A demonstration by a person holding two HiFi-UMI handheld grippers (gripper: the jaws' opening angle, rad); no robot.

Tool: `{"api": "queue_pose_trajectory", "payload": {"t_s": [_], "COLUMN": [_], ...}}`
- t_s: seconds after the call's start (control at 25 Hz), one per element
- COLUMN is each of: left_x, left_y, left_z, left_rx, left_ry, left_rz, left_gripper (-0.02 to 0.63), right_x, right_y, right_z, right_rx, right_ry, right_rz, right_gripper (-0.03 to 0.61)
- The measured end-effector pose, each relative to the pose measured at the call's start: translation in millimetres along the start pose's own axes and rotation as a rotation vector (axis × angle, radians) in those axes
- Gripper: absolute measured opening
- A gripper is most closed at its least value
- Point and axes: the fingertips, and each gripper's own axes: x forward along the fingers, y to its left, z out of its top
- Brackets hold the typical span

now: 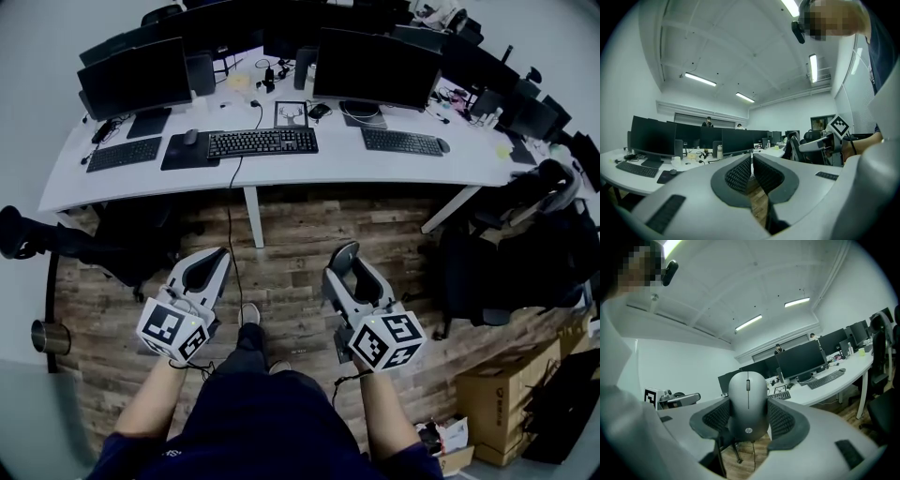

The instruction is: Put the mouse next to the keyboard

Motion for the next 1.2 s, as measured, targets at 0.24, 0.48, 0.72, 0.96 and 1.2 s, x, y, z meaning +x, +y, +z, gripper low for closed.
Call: {"api": "queue_pose_trajectory", "payload": {"t_s": [0.24,0.48,0.72,0.96,1.2], "left_x": [27,54,81,105,124], "left_y": [21,55,91,129,167], "left_z": [-2,-5,-10,-13,-12], "left_rx": [-0.008,-0.021,-0.039,-0.056,-0.069], "left_ry": [0.006,0.016,0.034,0.047,0.041], "left_rz": [-0.01,-0.019,-0.042,-0.062,-0.078], "left_gripper": [0.04,0.04,0.04,0.04,0.04], "right_x": [29,69,110,150,189], "right_y": [-15,-24,-31,-37,-35], "right_z": [3,9,13,17,25], "right_rx": [0.006,0.012,0.021,0.03,0.022], "right_ry": [0.014,0.026,0.045,0.059,0.067], "right_rz": [-0.01,-0.02,-0.042,-0.067,-0.086], "right_gripper": [0.255,0.255,0.255,0.255,0.255]}}
